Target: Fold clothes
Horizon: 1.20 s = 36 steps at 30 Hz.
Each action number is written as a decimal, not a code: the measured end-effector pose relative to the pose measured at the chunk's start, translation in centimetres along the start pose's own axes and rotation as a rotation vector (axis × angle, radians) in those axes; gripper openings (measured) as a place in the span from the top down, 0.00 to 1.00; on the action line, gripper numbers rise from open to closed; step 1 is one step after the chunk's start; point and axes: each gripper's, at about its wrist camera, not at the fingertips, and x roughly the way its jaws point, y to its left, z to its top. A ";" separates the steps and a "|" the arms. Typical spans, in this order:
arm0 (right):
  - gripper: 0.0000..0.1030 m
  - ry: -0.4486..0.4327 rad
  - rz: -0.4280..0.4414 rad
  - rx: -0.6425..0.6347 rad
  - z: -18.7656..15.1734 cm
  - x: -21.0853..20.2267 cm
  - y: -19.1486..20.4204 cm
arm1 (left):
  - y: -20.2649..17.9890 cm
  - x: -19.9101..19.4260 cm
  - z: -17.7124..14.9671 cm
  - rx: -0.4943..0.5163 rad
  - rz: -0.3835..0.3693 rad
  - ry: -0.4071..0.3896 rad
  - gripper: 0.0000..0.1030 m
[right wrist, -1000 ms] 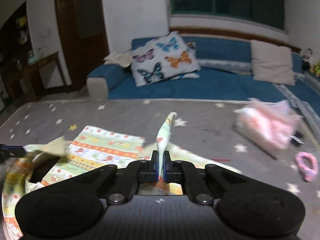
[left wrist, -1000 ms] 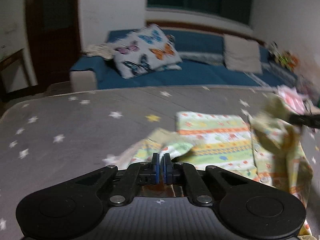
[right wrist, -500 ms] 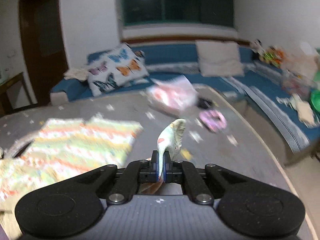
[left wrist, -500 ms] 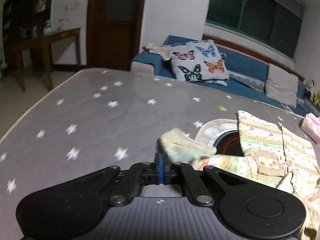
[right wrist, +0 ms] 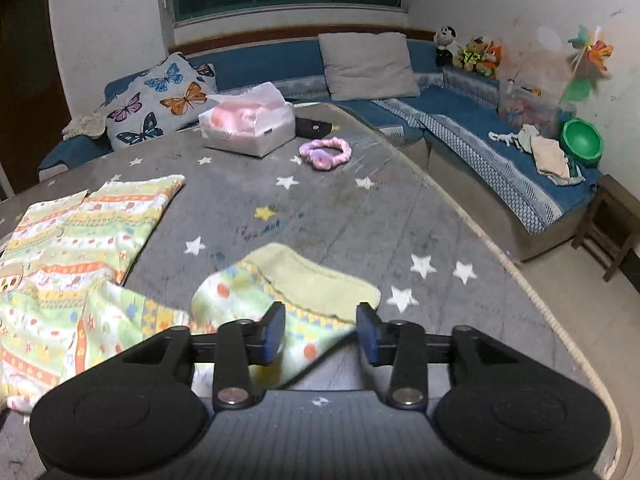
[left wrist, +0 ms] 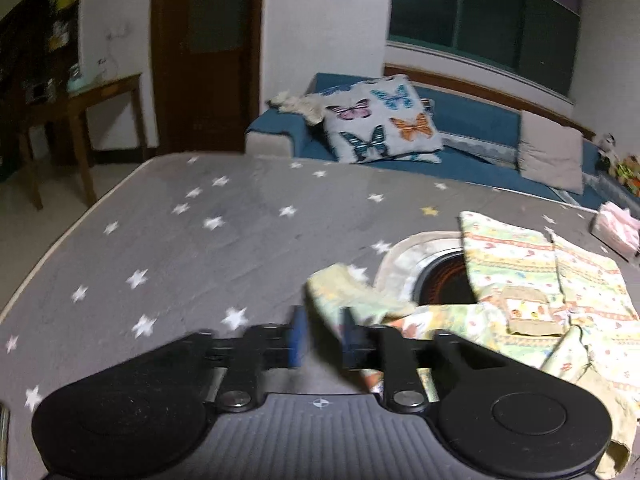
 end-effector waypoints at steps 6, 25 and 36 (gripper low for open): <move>0.59 0.031 0.018 -0.038 -0.1 2.9 1.3 | -3.0 1.3 0.8 0.097 -0.034 -0.002 0.57; 0.50 0.027 -0.104 -0.091 0.1 3.6 -0.2 | -5.3 8.5 0.4 0.302 -0.036 0.129 0.59; 0.46 0.036 -0.198 -0.077 -0.1 3.2 -1.4 | 2.6 8.6 0.8 -0.012 0.203 0.066 0.99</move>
